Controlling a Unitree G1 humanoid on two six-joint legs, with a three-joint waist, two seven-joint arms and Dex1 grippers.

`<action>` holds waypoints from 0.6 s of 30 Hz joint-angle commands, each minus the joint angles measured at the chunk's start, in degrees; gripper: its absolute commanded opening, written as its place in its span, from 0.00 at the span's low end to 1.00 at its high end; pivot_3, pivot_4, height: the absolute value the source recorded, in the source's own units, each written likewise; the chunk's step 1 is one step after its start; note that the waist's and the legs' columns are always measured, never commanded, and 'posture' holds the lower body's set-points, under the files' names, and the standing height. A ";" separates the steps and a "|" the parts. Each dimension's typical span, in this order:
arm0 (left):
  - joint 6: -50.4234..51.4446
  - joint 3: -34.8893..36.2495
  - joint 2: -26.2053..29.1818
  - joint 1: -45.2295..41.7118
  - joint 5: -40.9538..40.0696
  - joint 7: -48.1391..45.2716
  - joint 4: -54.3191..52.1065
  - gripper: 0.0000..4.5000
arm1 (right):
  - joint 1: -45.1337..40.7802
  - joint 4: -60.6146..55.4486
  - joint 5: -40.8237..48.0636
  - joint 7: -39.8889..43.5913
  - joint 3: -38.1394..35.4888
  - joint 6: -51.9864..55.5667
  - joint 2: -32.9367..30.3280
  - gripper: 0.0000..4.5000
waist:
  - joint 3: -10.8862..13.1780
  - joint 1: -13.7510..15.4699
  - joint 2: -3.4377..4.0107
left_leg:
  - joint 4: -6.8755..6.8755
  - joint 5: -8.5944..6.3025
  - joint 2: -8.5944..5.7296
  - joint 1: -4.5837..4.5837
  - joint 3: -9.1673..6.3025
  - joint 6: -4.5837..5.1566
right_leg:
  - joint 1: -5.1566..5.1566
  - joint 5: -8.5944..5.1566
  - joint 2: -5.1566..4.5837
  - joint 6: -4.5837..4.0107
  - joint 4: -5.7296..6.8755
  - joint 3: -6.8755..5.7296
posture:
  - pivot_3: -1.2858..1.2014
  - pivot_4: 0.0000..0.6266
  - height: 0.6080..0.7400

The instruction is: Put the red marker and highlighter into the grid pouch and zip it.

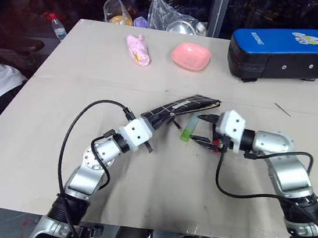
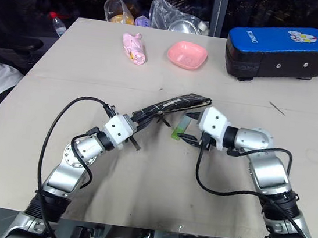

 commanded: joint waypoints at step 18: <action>0.32 0.59 -0.84 -0.77 -0.32 0.05 -3.08 0.00 | -7.47 6.81 4.68 -27.28 -4.66 17.43 14.97 0.01 | 0.00 -0.01 0.00 | -0.03 0.01 -0.02 -0.07 0.02 -0.01 | -0.03 0.00 0.01 0.01 -0.06 -0.02 | 0.52 0.24 1.00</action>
